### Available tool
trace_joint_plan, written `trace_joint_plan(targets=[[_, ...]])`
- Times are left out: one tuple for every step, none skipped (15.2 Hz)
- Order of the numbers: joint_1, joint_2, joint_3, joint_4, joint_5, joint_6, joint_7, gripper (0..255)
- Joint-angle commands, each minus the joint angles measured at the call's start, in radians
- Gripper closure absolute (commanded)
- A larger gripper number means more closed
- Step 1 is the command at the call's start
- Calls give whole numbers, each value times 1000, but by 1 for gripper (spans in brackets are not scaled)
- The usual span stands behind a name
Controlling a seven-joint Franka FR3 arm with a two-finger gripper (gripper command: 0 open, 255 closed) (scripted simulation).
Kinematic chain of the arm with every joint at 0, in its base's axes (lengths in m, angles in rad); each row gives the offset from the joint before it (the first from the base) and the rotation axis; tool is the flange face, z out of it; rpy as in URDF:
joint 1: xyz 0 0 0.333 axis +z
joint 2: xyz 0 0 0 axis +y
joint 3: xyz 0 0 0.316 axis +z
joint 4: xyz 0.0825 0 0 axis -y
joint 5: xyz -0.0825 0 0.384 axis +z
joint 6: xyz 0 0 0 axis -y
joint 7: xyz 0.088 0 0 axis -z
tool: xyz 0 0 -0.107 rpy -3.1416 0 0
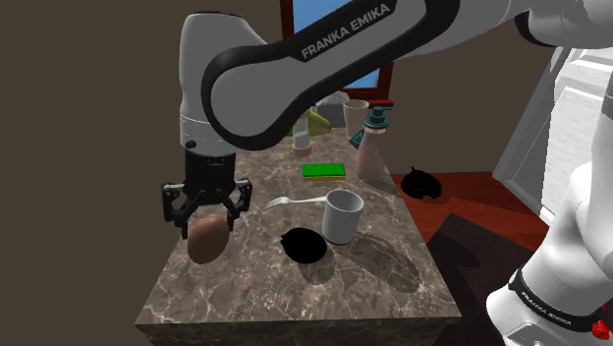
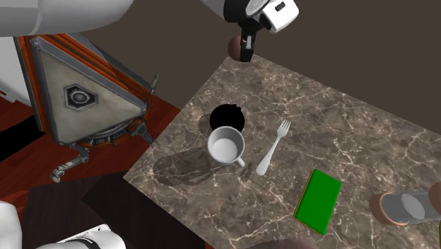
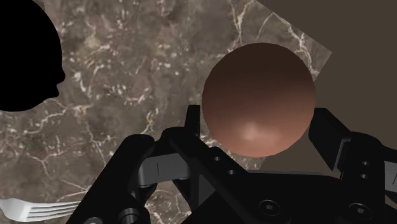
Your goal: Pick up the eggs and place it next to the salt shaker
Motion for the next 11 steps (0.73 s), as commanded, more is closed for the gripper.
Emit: trace_joint_plan(targets=[[-2, -10, 1, 17, 3, -26, 1, 255], [-2, -14, 2, 25, 4, -38, 2, 255], [-3, -18, 2, 33, 5, -50, 3, 255], [-4, -22, 3, 42, 7, -62, 4, 255], [-4, -26, 3, 51, 7, -74, 5, 255], [-4, -29, 4, 60, 8, -87, 6, 255], [-5, -32, 4, 70, 9, -99, 7, 255], [-5, -35, 4, 80, 10, -111, 9, 255], [-5, -38, 5, 90, 10, -124, 10, 255], [-6, -41, 5, 100, 11, -136, 11, 255], [-6, -43, 5, 110, 11, -149, 13, 255]])
